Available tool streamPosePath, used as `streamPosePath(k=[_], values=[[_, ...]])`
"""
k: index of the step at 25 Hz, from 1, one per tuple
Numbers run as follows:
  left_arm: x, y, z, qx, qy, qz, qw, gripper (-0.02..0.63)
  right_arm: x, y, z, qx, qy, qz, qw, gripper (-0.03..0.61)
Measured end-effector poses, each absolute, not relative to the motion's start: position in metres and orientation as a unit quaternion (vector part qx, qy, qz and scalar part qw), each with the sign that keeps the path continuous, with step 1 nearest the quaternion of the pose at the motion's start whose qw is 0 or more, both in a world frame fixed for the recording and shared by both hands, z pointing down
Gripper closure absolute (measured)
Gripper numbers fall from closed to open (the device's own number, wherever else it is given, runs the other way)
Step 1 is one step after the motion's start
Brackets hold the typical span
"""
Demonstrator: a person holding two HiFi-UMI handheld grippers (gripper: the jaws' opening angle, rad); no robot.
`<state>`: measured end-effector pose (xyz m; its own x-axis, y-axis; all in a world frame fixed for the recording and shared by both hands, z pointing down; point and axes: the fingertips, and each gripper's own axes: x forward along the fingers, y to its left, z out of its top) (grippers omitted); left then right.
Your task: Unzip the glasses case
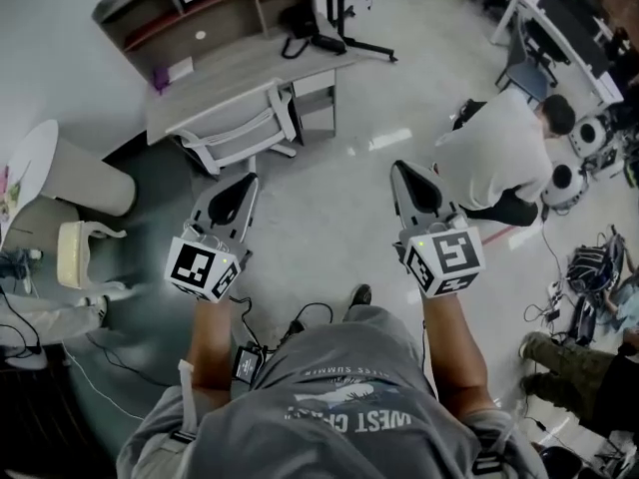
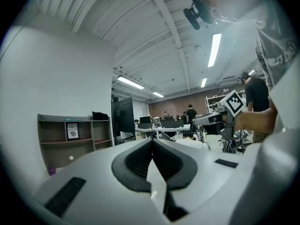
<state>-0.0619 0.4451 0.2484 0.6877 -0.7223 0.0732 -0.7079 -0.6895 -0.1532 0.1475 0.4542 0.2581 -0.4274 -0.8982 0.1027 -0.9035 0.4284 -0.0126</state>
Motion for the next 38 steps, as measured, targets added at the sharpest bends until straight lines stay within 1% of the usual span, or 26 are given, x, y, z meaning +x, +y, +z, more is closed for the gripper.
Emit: streamPosePath(k=[7,15,18,25,30,34,38], values=[[-0.005,0.406,0.252,-0.909,0.404,-0.077,0.061,0.615,0.201,0.409,0.267,0.516,-0.855,0.046,0.029,0.568],[0.060,0.373,0.244,-0.919,0.380,-0.077,0.069,0.615,0.248,0.389,0.274,0.523,-0.850,0.053,0.031,0.568],[0.073,0.365,0.242,-0.923,0.371,-0.074,0.073,0.615,0.260,0.384,0.277,0.530,-0.846,0.057,0.030,0.568],[0.077,0.340,0.245,-0.925,0.367,-0.070,0.071,0.615,0.272,0.363,0.280,0.540,-0.839,0.059,0.033,0.566],[0.067,0.305,0.246,-0.928,0.361,-0.066,0.070,0.615,0.267,0.334,0.284,0.551,-0.831,0.059,0.039,0.566],[0.046,0.268,0.250,-0.932,0.350,-0.060,0.072,0.615,0.253,0.300,0.286,0.568,-0.820,0.057,0.041,0.568],[0.008,0.219,0.247,-0.932,0.351,-0.050,0.069,0.615,0.225,0.258,0.286,0.580,-0.811,0.057,0.044,0.568]])
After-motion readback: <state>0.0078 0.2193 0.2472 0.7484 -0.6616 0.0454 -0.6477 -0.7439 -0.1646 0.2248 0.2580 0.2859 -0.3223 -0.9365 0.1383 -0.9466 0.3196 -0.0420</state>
